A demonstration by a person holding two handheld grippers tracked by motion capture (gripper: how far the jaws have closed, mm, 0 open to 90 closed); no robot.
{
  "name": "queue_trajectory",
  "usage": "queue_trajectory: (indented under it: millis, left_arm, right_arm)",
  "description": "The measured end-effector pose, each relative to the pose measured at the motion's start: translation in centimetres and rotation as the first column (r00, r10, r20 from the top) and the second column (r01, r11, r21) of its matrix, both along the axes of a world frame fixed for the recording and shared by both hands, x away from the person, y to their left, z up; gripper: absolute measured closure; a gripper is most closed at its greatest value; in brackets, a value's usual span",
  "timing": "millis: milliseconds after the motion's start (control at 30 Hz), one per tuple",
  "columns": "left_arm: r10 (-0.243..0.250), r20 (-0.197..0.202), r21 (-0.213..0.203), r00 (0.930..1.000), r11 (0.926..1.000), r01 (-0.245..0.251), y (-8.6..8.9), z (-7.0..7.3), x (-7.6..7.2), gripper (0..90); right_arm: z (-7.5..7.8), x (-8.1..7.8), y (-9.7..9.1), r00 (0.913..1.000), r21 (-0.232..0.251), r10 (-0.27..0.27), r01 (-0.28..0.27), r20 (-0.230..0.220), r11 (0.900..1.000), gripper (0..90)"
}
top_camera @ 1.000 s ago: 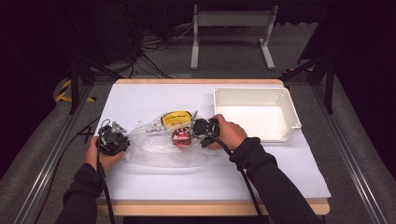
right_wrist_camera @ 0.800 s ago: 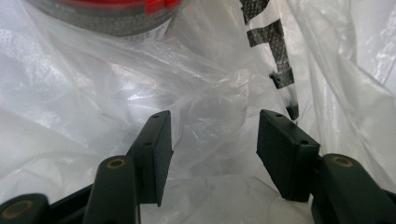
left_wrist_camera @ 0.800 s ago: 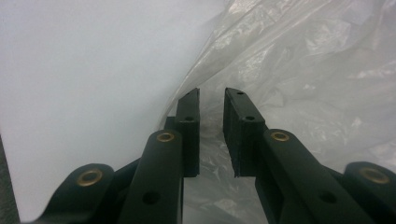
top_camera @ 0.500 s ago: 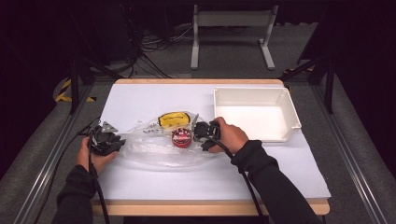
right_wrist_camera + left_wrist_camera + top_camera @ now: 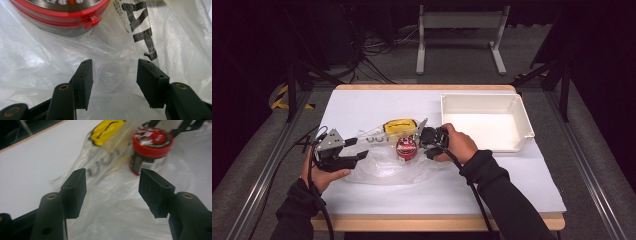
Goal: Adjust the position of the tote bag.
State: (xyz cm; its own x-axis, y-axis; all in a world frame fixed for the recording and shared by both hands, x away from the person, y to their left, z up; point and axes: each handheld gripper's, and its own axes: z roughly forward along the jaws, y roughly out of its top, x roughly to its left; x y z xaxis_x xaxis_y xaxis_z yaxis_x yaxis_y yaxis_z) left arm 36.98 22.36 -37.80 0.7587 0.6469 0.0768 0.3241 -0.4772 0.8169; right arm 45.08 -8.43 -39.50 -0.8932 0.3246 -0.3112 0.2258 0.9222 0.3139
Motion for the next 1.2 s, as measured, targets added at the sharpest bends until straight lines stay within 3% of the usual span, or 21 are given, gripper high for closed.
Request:
queue_trajectory:
  millis: [67, 100, 133, 167, 200, 233, 300, 400, 500, 533, 600, 667, 800, 900, 1000, 1100, 1133, 1200]
  left_arm:
    - [-0.049, -0.004, 0.017, 0.9988, 0.9986, 0.049, -0.5, -0.1, -0.7, 39.3]
    - [-0.07, -0.015, 0.055, 0.9974, 0.996, 0.071, -0.9, -0.6, -1.1, 40.6]
    - [-0.07, -0.015, 0.055, 0.9974, 0.996, 0.071, -0.9, -0.6, -1.1, 42.0]
    - [-0.087, -0.046, 0.121, 0.9952, 0.9884, 0.092, -1.4, -1.7, -1.1, 43.5]
    - [-0.087, -0.046, 0.121, 0.9952, 0.9884, 0.092, -1.4, -1.7, -1.1, 43.5]
    - [-0.073, -0.054, 0.154, 0.9959, 0.9848, 0.081, -1.6, -2.1, -0.8, 43.8]
    - [-0.059, -0.083, 0.155, 0.9948, 0.9854, 0.072, -1.5, -3.0, -0.2, 43.7]
    - [-0.008, -0.134, 0.227, 0.991, 0.973, 0.038, -1.2, -4.7, 0.8, 42.9]
    - [0.027, -0.157, 0.249, 0.9873, 0.9684, 0.013, -0.9, -5.5, 1.2, 46.6]
    - [0.057, -0.158, 0.273, 0.9858, 0.9618, -0.012, -0.7, -5.7, 1.3, 47.7]
    - [0.065, -0.167, 0.269, 0.9837, 0.9631, -0.018, -0.5, -5.9, 1.4, 48.8]
    - [0.07, -0.195, 0.225, 0.9783, 0.974, -0.025, 0.3, -6.3, 1.7, 50.2]
    - [0.089, -0.211, 0.196, 0.9735, 0.9794, -0.047, 0.7, -6.5, 1.9, 47.1]
    - [0.089, -0.235, 0.178, 0.9678, 0.9828, -0.047, 1.1, -6.6, 2.2, 44.0]
    - [0.082, -0.241, 0.171, 0.967, 0.9844, -0.041, 1.4, -6.5, 2.3, 55.9]
    - [0.09, -0.236, 0.185, 0.9676, 0.9816, -0.047, 1.7, -6.4, 2.3, 69.0]
    - [0.099, -0.23, 0.196, 0.9681, 0.9791, -0.054, 1.8, -6.4, 2.2, 81.7]
    - [0.115, -0.224, 0.212, 0.9677, 0.9751, -0.067, 2.3, -6.3, 2.3, 85.6]
  right_arm:
    - [0.2, -0.1, -0.1, 1.0, 0.014, -0.003, 0.003, 0.0, 0.9999, 45.6]
    - [0.3, -0.1, -0.2, 1.0, 0.027, 0.005, -0.005, -0.008, 0.9996, 44.3]
    - [0.3, -0.2, -0.2, 0.9999, 0.032, 0.006, -0.006, -0.014, 0.9995, 43.9]
    - [0.3, -0.2, -0.2, 0.9998, 0.034, 0.007, -0.007, -0.019, 0.9994, 43.4]
    - [0.3, -0.2, -0.2, 0.9998, 0.034, 0.007, -0.007, -0.019, 0.9994, 43.4]
    - [0.2, -0.2, -0.2, 0.9996, 0.023, 0.018, -0.017, -0.024, 0.9996, 42.3]
    - [0.1, -0.2, -0.2, 0.9995, 0.025, 0.019, -0.018, -0.026, 0.9995, 42.2]
    - [0.1, -0.3, -0.2, 0.9993, 0.038, 0.023, -0.021, -0.031, 0.999, 41.4]
    - [0.1, -0.5, -0.4, 0.9992, 0.034, 0.024, -0.023, -0.031, 0.9992, 41.3]
    - [0.0, -0.5, -0.4, 0.9992, 0.033, 0.021, -0.02, -0.035, 0.9993, 41.4]
    - [0.0, -0.5, -0.5, 0.9992, 0.024, 0.024, -0.023, -0.032, 0.9995, 41.3]
    - [-0.1, -0.6, -0.6, 0.9985, 0.021, 0.026, -0.025, -0.047, 0.9995, 42.2]
    - [-0.4, -0.5, -0.7, 0.9974, 0.034, 0.03, -0.028, -0.065, 0.999, 41.4]
    - [-0.6, -0.2, -0.6, 0.9979, 0.006, 0.022, -0.022, -0.061, 0.9998, 42.7]
    - [-0.8, -0.2, -0.3, 0.9987, -0.047, 0.023, -0.025, -0.044, 0.9986, 52.4]
    - [-0.9, -0.1, -0.3, 0.999, -0.056, 0.018, -0.02, -0.041, 0.9982, 66.5]
    - [-1.1, -0.1, -0.4, 0.9989, -0.055, 0.009, -0.012, -0.046, 0.9984, 77.1]
    - [-1.1, -0.1, -0.5, 0.999, -0.063, 0.006, -0.009, -0.043, 0.998, 80.5]
